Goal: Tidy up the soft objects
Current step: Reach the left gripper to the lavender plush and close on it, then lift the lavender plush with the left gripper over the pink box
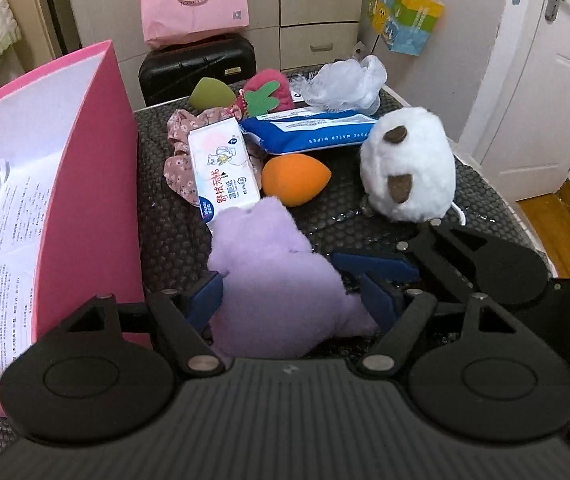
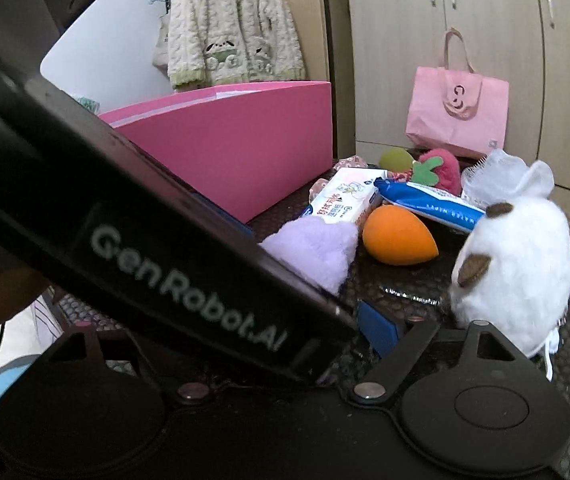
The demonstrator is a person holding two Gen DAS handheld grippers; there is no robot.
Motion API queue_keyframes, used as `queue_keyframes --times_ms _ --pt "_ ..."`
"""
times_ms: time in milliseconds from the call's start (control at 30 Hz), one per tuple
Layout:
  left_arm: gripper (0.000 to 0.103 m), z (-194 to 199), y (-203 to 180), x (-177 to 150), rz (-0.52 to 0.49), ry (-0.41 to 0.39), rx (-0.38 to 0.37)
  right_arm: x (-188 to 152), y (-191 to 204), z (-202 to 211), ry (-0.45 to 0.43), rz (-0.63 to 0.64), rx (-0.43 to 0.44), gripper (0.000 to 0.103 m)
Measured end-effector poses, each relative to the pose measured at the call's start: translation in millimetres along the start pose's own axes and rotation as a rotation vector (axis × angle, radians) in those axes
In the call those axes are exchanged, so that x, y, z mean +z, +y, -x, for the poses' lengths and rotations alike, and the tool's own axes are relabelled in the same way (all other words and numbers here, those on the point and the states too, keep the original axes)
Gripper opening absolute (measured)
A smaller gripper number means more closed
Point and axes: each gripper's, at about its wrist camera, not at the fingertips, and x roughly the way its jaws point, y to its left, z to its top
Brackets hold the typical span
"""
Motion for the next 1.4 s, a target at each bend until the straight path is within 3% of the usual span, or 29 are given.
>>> queue_keyframes --times_ms 167,233,333,633,933,1400 --pt "0.078 -4.6 2.6 -1.0 0.035 0.002 -0.007 -2.7 3.7 0.2 -0.008 0.019 -0.002 0.085" --pt "0.079 -5.7 1.1 -1.7 0.028 0.0 0.001 -4.4 4.8 2.9 -0.018 0.012 0.008 0.078" --pt "0.08 -6.8 0.9 -3.1 0.026 0.0 0.006 -10.2 8.7 7.6 -0.046 -0.007 0.008 0.076" --pt "0.08 -7.5 6.4 -8.1 0.107 0.012 -0.038 -21.2 5.2 21.8 -0.088 -0.052 0.024 0.071" --pt "0.071 1.8 -2.5 -15.7 0.064 -0.016 -0.032 -26.0 -12.8 29.6 -0.094 -0.11 0.041 0.061" --pt "0.07 41.0 -6.0 -27.0 0.011 -0.058 -0.053 -10.9 5.9 49.7 -0.096 -0.125 0.028 0.06"
